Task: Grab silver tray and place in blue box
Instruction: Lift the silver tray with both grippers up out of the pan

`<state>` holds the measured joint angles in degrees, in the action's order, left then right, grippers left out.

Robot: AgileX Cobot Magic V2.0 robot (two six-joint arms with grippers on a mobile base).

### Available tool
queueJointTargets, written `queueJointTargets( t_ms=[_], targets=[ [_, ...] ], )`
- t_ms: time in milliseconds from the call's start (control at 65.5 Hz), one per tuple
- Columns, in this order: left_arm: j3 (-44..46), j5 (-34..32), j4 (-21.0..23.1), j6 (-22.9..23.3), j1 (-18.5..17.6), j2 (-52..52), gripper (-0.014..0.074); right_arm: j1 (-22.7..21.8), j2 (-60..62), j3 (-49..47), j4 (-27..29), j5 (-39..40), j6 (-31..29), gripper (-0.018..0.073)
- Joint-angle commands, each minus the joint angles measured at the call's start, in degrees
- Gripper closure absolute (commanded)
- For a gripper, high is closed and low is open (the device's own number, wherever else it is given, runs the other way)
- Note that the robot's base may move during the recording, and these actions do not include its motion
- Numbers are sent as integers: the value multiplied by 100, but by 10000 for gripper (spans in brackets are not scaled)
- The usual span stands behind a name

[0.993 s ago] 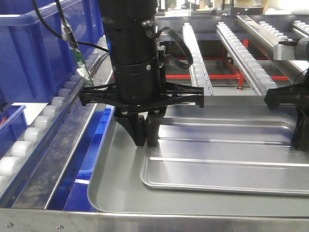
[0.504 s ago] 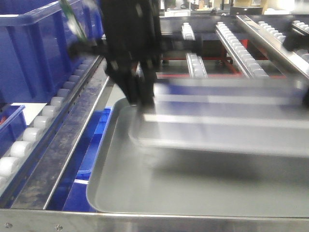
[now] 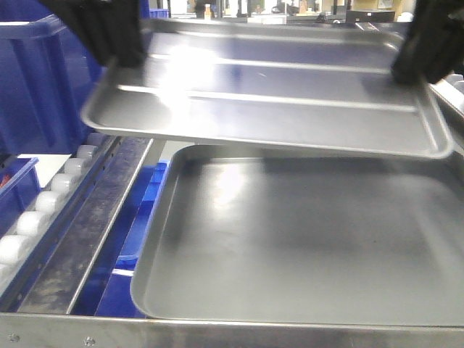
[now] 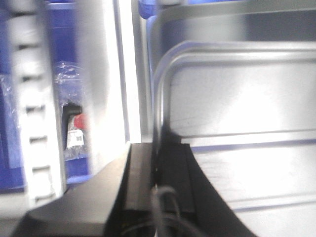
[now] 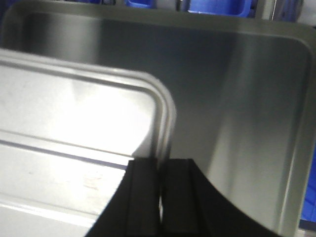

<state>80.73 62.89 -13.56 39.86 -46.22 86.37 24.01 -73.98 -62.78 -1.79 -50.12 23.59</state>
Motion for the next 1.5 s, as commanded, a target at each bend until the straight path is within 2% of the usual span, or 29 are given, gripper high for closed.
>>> queueJointTargets(
  t_ms=[0,290,1481],
  targets=[
    [-53,167,-332,-56,81,-481,701,148,196,-285,-776,-122,318,490],
    [-190,112,-68,-56,81,-581,701,260,79,-394,-815,-467,404,490],
    [-190,100,-140,-56,81,-516,701,260,72,-394,-837,-659,404,490]
  ],
)
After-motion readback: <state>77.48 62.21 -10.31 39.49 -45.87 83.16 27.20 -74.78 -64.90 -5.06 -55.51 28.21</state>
